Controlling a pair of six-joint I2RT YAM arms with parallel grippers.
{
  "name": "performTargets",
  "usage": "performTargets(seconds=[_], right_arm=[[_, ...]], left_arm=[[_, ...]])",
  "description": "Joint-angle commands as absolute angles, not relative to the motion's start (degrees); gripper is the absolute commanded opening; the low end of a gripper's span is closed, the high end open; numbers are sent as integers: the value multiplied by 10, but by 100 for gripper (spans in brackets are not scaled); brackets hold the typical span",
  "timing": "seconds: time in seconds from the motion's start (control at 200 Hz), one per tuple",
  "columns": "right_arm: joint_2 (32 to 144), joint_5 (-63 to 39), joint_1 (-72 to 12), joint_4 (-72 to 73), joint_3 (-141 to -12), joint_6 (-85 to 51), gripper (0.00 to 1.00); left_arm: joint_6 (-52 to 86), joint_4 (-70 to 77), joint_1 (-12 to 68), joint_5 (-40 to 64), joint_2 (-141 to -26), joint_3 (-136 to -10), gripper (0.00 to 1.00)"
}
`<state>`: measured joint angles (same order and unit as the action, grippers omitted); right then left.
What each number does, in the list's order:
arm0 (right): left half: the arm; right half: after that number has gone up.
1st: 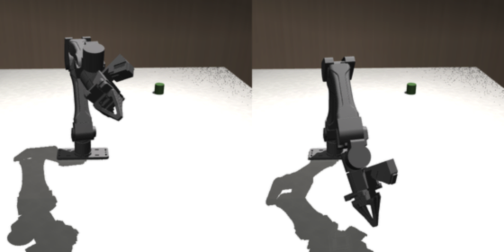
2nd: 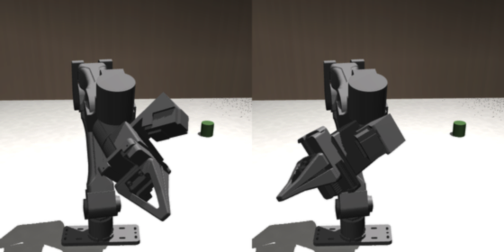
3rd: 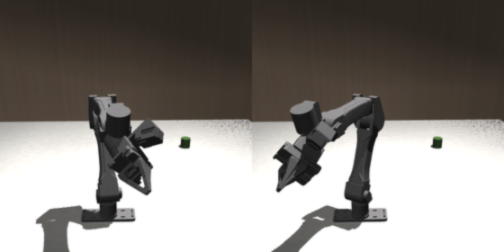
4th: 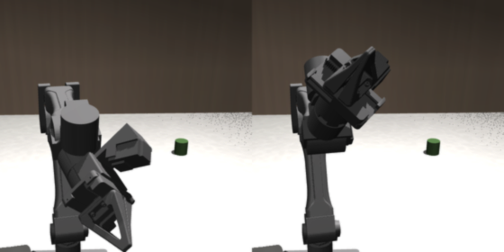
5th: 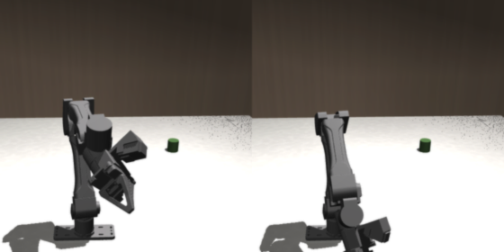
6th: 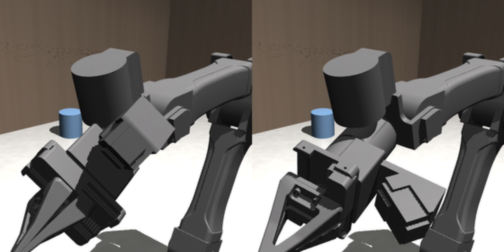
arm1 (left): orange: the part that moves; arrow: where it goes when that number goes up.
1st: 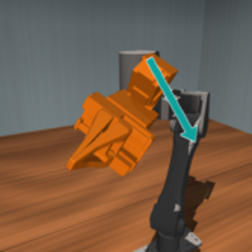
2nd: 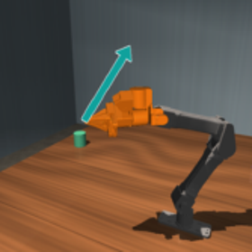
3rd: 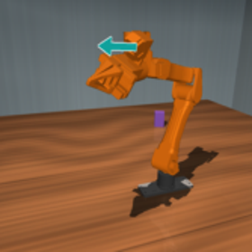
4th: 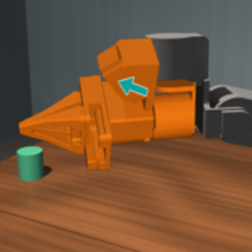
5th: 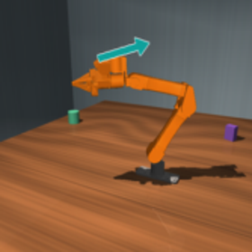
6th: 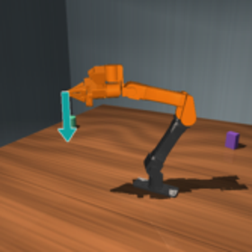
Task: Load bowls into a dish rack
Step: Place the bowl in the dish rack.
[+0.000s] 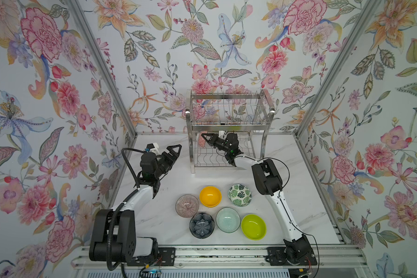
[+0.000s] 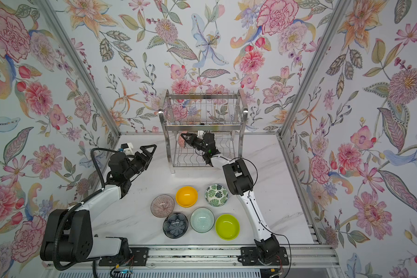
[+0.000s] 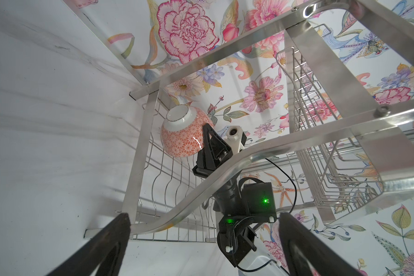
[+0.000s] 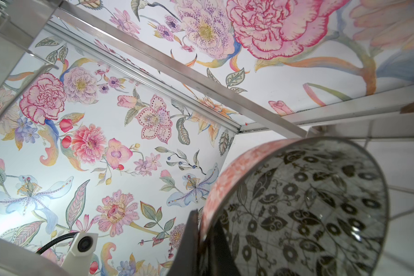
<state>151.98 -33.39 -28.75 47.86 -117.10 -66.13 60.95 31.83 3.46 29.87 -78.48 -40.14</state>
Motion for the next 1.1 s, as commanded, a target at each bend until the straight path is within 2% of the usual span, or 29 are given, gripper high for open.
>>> performTargets(seconds=[0.0, 0.31, 0.631, 1.096], right_arm=[[1543, -350, -290, 473, -1216, -647, 0], [1591, -355, -287, 424, -1301, -643, 0], [1599, -362, -278, 394, -1319, -631, 0], [1567, -368, -273, 334, -1282, -575, 13]], left_arm=[[605, 326, 29, 314, -794, -399, 99], [592, 307, 28, 309, -793, -402, 99], [587, 295, 27, 303, -797, -403, 99], [588, 295, 27, 289, -795, -380, 99]])
